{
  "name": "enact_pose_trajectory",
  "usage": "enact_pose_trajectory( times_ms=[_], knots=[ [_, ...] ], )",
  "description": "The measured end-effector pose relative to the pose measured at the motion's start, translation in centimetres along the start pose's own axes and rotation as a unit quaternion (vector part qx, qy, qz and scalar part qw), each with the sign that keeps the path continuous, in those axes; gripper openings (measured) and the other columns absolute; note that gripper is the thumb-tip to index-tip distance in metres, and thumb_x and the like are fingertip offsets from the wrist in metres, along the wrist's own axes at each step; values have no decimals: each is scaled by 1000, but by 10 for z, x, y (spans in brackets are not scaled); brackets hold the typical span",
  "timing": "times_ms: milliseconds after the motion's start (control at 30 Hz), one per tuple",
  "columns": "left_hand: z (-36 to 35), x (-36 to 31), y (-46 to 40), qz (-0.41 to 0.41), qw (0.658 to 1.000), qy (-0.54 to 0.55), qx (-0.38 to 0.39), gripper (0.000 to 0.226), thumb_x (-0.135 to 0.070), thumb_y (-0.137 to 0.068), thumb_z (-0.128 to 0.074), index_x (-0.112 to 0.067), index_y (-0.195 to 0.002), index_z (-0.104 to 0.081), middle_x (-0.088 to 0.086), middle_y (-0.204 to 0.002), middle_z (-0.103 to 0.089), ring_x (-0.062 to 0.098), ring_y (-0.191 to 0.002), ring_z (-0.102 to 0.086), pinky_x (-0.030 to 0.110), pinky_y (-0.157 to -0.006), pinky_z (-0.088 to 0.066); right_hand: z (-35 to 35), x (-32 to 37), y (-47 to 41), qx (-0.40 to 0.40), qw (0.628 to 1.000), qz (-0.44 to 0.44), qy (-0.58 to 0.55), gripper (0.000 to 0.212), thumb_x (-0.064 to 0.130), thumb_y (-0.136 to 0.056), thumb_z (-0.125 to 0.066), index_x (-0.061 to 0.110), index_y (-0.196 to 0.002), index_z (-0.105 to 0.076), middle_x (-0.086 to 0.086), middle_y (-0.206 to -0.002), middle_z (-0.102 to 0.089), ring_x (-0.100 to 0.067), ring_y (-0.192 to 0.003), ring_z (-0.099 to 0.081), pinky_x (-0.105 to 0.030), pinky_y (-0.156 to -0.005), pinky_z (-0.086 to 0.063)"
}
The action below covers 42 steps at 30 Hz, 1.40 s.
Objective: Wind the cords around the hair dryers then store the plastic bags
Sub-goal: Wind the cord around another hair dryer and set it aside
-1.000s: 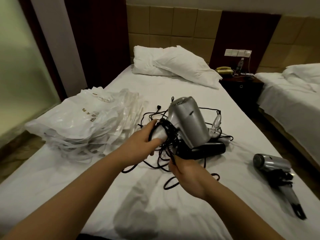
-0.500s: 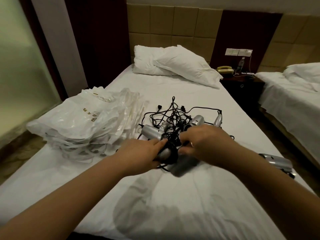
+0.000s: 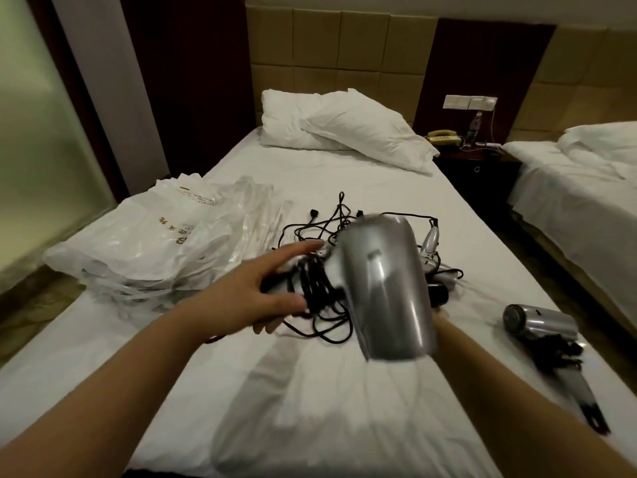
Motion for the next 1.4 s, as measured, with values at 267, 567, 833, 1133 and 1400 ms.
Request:
enact_pose_trajectory(
  times_ms=[267,567,833,1133,1400],
  knots=[
    [-4,27,-19,34,978,123,-166,38,-11,-93,-51,-31,-125,-53,11,-73,-66,19,-45,-49,26,-40,-39,-26,-46,-11,-42,983,50,173,21,18,-93,-54,0,-83,-55,-4,-79,-58,-14,-75,-52,-20,-66,-40],
    [10,22,-27,15,941,151,-304,22,-25,-98,-45,-24,-115,-58,9,-78,-64,15,-45,-51,21,-39,-39,10,-91,17,-237,894,-32,379,19,11,-93,-46,15,-97,-65,-7,-94,-68,-24,-85,-60,-26,-63,-33],
    [4,15,-18,19,956,122,-266,24,-26,-95,-48,-30,-117,-58,6,-76,-68,19,-50,-52,25,-40,-41,20,-119,21,-95,867,-104,477,46,21,-91,-54,24,-134,-39,0,-129,-47,-19,-116,-47,-26,-91,-41],
    [-30,-5,-22,-16,978,173,-114,29,-38,-82,-61,-30,-110,-63,8,-79,-68,19,-46,-50,23,-40,-39,-16,0,6,-217,930,234,182,66,19,-81,-68,9,-139,-38,-11,-138,-44,-24,-129,-41,-41,-110,-34],
    [-26,-12,-23,-7,978,75,-197,20,-29,-91,-56,-23,-110,-59,19,-74,-63,16,-46,-51,25,-40,-39,-42,8,22,-45,986,160,0,18,16,-99,-41,19,-94,-58,11,-52,-43,-5,-48,-36,-17,-48,-30]
  ],
)
Point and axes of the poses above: each hand's wrist, its own y-axis away from the middle knuckle, its own z-axis out of the back of the hand, x = y × z, the point moved 1 cm from there along -y, towards the middle knuckle
